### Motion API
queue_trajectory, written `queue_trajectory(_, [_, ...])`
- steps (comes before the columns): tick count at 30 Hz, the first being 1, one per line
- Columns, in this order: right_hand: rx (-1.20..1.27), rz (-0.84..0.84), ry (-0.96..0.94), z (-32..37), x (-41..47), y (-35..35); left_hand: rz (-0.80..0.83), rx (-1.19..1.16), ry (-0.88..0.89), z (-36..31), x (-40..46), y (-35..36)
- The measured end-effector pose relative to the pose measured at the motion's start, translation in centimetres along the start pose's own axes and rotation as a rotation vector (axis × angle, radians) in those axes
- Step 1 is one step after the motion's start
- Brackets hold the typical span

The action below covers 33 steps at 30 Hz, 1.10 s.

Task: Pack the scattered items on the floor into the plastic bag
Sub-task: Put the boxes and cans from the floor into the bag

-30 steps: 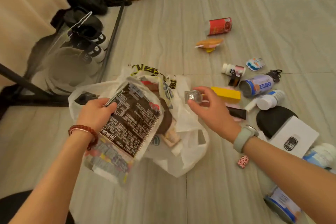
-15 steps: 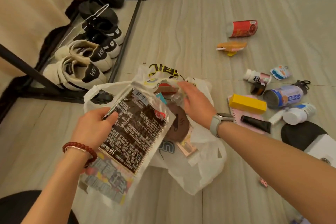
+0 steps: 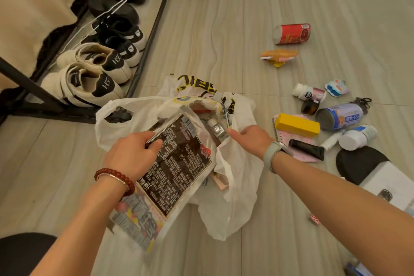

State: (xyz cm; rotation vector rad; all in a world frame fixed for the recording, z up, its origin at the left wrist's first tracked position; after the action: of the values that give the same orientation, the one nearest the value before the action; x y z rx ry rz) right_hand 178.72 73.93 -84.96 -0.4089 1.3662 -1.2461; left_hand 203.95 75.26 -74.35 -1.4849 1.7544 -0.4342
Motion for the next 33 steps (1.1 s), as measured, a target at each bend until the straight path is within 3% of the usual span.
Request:
queue_trajectory(5, [0.048,0.013,0.080,0.2,0.9,0.8,-0.018,0.043,0.026,-0.2,-0.1,-0.4])
queue_trajectory(11, [0.526,-0.233,0.001,-1.8,-1.4,-0.4,-0.042,-0.018,0.061,-0.4,-0.2,-0.4])
queue_trajectory(15, [0.683,-0.398,0.004,-4.0,-2.9,-2.5,0.119,0.076,0.024,-0.8,0.8,1.3])
queue_trajectory(19, [0.623,-0.472,-0.059,-3.9,-3.7,-3.8,0.149,0.052,0.056,-1.8,2.2,4.1])
queue_trajectory(27, [0.518,-0.550,-0.136,-3.9,-4.5,-5.0,-0.276,-0.132,0.267,-2.3,1.7,6.8])
queue_trajectory(33, [0.349,-0.580,-0.204,-4.7,-5.4,-4.3,-0.085,0.141,0.089,2.4,-0.8,7.8])
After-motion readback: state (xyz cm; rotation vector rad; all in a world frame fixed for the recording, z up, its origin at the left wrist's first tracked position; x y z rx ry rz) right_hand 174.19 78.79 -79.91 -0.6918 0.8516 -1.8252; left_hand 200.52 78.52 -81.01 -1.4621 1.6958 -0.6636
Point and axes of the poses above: each hand's wrist, its own x-axis towards the middle knuckle, its own y-axis out of the palm, z = x × y, the point moved 1 cm from there along x, towards the middle knuckle, and after that the axes turned 15 degrees about -x, right-handed, at the moved point
